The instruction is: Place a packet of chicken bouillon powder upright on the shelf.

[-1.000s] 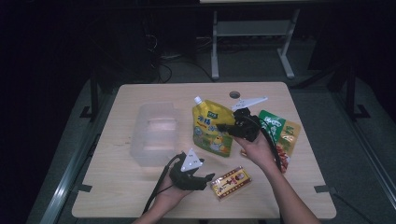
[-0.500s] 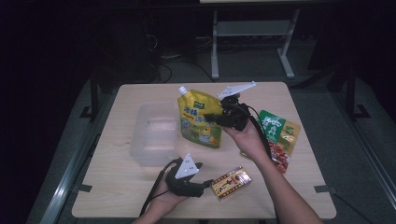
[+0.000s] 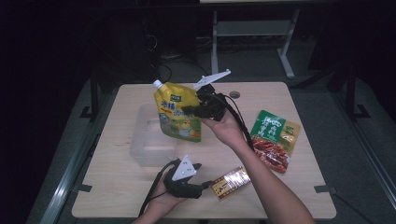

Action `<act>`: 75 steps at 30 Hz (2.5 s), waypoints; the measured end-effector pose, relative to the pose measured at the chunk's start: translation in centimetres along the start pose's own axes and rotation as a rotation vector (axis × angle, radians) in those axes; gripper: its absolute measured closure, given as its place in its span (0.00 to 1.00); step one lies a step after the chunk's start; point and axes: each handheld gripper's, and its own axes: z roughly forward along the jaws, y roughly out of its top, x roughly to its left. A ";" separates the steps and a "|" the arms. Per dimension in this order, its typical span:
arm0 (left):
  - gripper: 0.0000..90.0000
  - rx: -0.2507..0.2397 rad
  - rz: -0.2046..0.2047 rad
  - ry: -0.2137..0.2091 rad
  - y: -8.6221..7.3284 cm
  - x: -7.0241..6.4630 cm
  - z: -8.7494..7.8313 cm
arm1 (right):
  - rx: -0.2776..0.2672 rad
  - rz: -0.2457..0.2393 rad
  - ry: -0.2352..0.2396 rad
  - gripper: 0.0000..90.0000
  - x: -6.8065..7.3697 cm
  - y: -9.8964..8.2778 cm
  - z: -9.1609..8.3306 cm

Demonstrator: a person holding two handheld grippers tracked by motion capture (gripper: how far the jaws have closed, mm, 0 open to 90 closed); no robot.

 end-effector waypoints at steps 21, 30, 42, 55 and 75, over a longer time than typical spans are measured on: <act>0.37 -0.009 -0.007 0.005 -0.2 0.2 -0.1 | 0.036 0.030 0.034 1.00 1.1 1.8 6.4; 0.37 -0.003 0.006 0.012 -0.2 0.3 -0.2 | 0.039 0.044 0.035 1.00 1.2 1.6 8.3; 0.37 -0.009 0.001 0.012 -0.3 0.3 -0.2 | 0.042 0.071 0.036 1.00 1.1 0.9 9.8; 0.37 -0.009 -0.007 0.008 -0.4 0.2 -0.1 | 0.019 0.117 0.047 1.00 1.0 0.6 10.5; 0.37 -0.007 -0.005 0.008 -0.4 0.3 -0.2 | 0.062 0.080 0.046 0.96 1.2 -1.5 12.3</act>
